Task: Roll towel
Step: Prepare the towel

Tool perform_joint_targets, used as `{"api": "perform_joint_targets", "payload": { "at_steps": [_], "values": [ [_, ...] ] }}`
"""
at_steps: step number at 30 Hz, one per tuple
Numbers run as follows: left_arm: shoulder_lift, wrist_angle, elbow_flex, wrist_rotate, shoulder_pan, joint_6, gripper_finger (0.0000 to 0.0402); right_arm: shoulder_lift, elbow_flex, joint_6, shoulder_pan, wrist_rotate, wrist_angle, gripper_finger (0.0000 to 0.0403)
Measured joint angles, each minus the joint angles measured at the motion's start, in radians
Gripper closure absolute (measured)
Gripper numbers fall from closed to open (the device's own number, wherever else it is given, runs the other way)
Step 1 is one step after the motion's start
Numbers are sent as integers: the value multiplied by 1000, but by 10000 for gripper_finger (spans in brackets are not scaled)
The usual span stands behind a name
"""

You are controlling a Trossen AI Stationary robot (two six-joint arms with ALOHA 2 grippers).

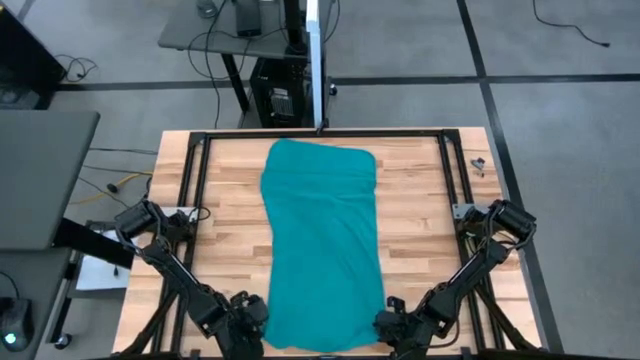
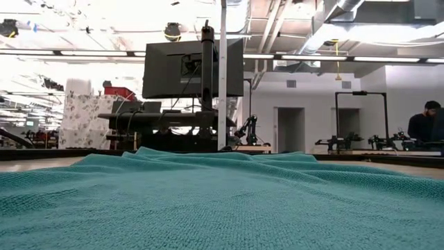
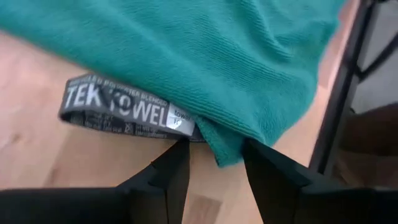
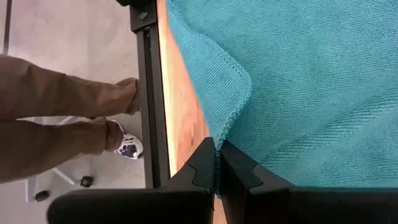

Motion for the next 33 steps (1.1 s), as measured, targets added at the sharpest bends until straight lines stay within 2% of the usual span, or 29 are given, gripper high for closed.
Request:
{"api": "perform_joint_targets", "payload": {
  "at_steps": [3,5,10,13,16,19,23,28,33],
  "values": [
    [0,2,0,79,12,0,341,0,0,-3,-2,0,-2,403],
    [-3,43,0,190,22,-10,384,0,0,-3,-2,0,-2,403],
    [-75,240,3,438,49,-137,399,0,0,1,-2,0,1,403],
    [-91,245,3,566,113,-196,400,0,0,1,-2,0,1,403],
    [-87,153,1,569,191,-150,401,0,0,3,-6,0,1,403],
    [-79,70,-19,552,287,-31,401,0,0,13,-9,1,2,403],
    [-78,69,-65,544,397,137,401,0,0,21,-9,2,0,403],
    [-78,32,-70,546,446,333,387,0,0,28,-9,2,0,403],
    [-83,16,-40,557,455,421,336,0,0,28,-9,2,-1,403]
  ]
}}
